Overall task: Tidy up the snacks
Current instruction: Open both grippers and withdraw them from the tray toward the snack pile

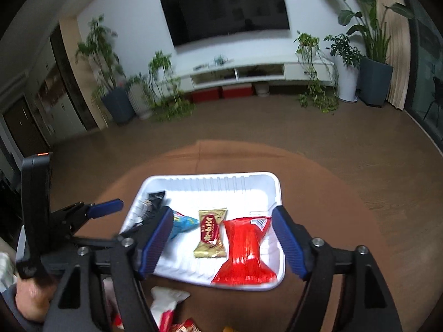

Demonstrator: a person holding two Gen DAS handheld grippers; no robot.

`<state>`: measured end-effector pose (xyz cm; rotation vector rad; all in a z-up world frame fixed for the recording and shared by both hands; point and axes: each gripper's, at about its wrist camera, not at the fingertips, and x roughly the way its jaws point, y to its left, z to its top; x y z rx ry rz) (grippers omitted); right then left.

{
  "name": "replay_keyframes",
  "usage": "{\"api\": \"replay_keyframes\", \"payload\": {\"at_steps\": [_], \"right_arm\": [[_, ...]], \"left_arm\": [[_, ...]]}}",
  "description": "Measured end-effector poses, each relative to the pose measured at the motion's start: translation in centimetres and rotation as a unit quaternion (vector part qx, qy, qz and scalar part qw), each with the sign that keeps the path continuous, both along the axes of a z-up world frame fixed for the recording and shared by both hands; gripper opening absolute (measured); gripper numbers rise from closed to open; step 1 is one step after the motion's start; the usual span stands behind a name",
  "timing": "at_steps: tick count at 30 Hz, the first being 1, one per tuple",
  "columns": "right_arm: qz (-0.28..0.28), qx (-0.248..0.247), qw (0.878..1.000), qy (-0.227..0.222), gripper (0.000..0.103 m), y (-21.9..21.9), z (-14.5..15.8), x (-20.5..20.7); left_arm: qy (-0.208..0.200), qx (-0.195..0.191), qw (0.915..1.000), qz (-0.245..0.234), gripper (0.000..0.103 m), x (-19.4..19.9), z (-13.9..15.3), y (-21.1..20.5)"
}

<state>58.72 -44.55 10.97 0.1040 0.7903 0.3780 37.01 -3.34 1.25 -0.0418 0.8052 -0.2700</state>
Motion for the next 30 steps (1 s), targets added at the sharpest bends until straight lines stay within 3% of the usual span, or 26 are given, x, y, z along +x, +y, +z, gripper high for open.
{"api": "replay_keyframes", "payload": {"at_steps": [2,6,12,14,16,18,20,23,30], "right_arm": [[-0.004,0.012,1.000,-0.014,0.083,-1.4,0.8,-2.4],[-0.023,0.037,0.999,-0.017,0.085,-3.9,0.5,-6.8],[-0.041,0.048,0.998,0.000,0.086,-5.4,-2.3,-13.9],[-0.045,0.052,0.998,0.014,0.086,-5.5,-3.5,-15.8],[-0.043,0.052,0.997,0.027,0.086,-5.3,-4.7,-17.5],[-0.048,0.050,0.997,0.037,0.086,-5.1,-6.0,-19.3],[-0.050,0.057,0.996,0.050,0.086,-5.1,-7.3,-20.6],[-0.047,0.058,0.994,0.075,0.086,-4.6,-8.8,-21.4],[-0.045,0.050,0.996,0.065,0.086,-4.0,-8.9,-22.5]], "left_arm": [[-0.029,-0.007,0.9996,0.002,0.101,-2.4,2.0,1.0],[-0.068,-0.015,0.9975,0.001,0.102,-7.6,4.1,2.8],[-0.098,-0.013,0.9950,0.016,0.103,-17.0,2.7,6.1],[-0.080,-0.020,0.9961,0.031,0.103,-19.3,1.4,7.4],[-0.034,-0.030,0.9972,0.058,0.103,-21.3,-0.4,8.9],[0.020,-0.072,0.9916,0.106,0.103,-23.0,-2.6,10.7],[0.057,-0.113,0.9804,0.151,0.103,-24.2,-4.9,12.1],[0.094,-0.111,0.9728,0.180,0.101,-24.3,-7.7,12.3],[0.103,-0.082,0.9703,0.203,0.101,-21.3,-8.3,10.7]]}}
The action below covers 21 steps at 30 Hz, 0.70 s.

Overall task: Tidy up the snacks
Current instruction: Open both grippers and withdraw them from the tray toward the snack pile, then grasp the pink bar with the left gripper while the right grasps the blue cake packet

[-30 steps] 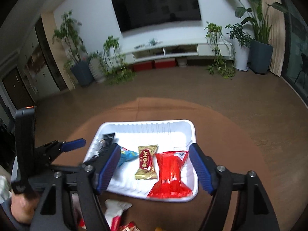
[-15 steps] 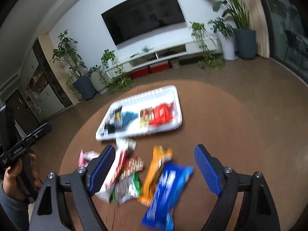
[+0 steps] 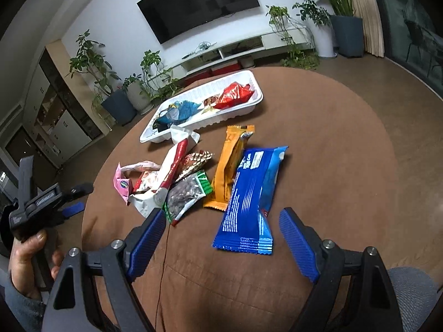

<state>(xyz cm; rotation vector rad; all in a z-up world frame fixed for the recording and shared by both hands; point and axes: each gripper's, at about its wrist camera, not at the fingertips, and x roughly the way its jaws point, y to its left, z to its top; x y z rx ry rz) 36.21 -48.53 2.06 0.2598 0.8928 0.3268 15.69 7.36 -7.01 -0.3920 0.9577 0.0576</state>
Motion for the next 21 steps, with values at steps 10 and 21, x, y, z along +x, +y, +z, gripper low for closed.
{"api": "replay_keyframes", "payload": {"at_steps": [10,21], "right_arm": [[0.001,0.005,1.000,0.001,0.086,-0.3,-0.3,0.0],[0.002,-0.006,1.000,0.002,0.086,-0.4,-0.5,0.0]], "left_arm": [[0.054,0.022,0.9983,0.004,0.093,7.3,-3.1,-1.3],[0.063,0.062,0.9951,-0.044,0.066,6.5,-3.0,0.0]]}}
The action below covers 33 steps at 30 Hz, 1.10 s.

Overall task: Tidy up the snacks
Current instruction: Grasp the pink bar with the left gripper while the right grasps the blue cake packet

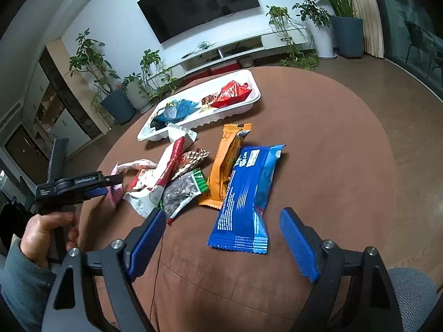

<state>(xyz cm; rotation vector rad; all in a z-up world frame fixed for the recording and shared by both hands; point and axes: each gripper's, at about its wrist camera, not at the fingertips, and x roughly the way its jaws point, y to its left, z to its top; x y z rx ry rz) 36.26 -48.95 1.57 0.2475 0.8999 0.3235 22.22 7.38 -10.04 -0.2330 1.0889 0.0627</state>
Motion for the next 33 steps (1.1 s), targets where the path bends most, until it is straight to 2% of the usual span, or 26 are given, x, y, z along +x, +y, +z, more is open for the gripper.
{"api": "replay_keyframes", "payload": {"at_steps": [5,6,7,9,18,27,30,33], "right_arm": [[-0.002,-0.007,1.000,0.000,0.086,0.1,-0.1,0.0],[-0.002,-0.009,1.000,0.000,0.086,0.2,-0.1,0.0],[-0.002,-0.010,1.000,0.000,0.086,0.3,-0.1,0.0],[-0.003,-0.015,1.000,-0.004,0.086,0.3,0.0,0.0],[-0.014,-0.023,1.000,-0.001,0.086,0.4,-0.3,0.7],[-0.022,-0.068,0.997,0.014,0.086,0.6,-1.4,2.2],[-0.022,-0.082,0.996,0.025,0.083,0.7,-2.0,2.9],[-0.017,-0.095,0.994,0.047,0.076,1.0,-2.8,3.8]], "left_arm": [[-0.006,0.034,0.9993,-0.017,0.057,-0.3,0.0,-0.6],[-0.008,0.038,0.9991,-0.019,0.051,-0.4,-0.1,-0.7],[-0.013,0.043,0.9988,-0.022,0.040,-0.4,-0.1,-0.8],[-0.020,0.048,0.9984,-0.022,0.029,-0.5,-0.1,-0.9],[-0.033,0.022,0.9983,-0.044,0.025,-2.6,0.0,-0.9],[-0.043,-0.015,0.9958,-0.079,0.021,-6.9,-0.1,-2.6],[-0.046,-0.029,0.9948,-0.086,0.020,-7.9,-0.2,-2.9],[-0.047,-0.038,0.9939,-0.092,0.020,-8.7,-0.2,-3.3]]}}
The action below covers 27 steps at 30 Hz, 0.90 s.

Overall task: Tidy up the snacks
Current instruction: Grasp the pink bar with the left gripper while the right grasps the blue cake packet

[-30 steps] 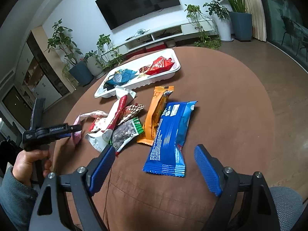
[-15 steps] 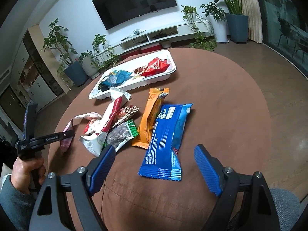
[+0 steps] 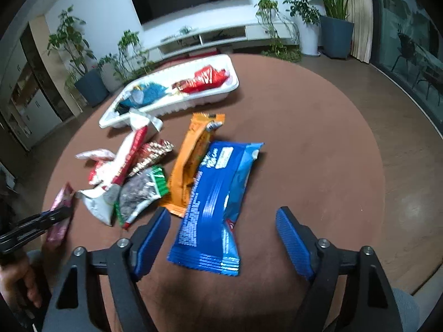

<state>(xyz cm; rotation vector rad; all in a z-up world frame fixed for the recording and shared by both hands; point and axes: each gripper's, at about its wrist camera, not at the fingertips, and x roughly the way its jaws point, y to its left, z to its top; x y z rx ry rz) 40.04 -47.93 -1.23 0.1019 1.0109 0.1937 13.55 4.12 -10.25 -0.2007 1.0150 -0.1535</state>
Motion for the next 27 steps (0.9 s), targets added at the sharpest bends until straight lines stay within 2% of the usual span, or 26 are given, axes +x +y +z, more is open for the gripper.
{"api": "replay_keyframes", "payload": {"at_steps": [9,13,17,27], "right_arm": [[0.023,-0.030,0.999,0.016,0.063,1.5,-0.9,1.4],[0.017,-0.027,0.999,0.019,0.057,1.1,-0.9,1.9],[0.015,-0.044,0.999,0.020,0.050,0.5,-0.9,1.7],[0.018,-0.066,0.997,0.021,0.050,0.5,-1.0,2.6]], "left_arm": [[-0.002,-0.010,0.9999,-0.007,0.020,-0.4,-0.1,-0.2],[-0.002,-0.015,0.9999,-0.008,0.020,-0.3,-0.1,0.2],[-0.002,-0.015,0.9999,-0.009,0.020,-0.2,-0.1,0.2],[-0.005,-0.017,0.9998,-0.007,0.020,-0.2,-0.1,0.2]]}}
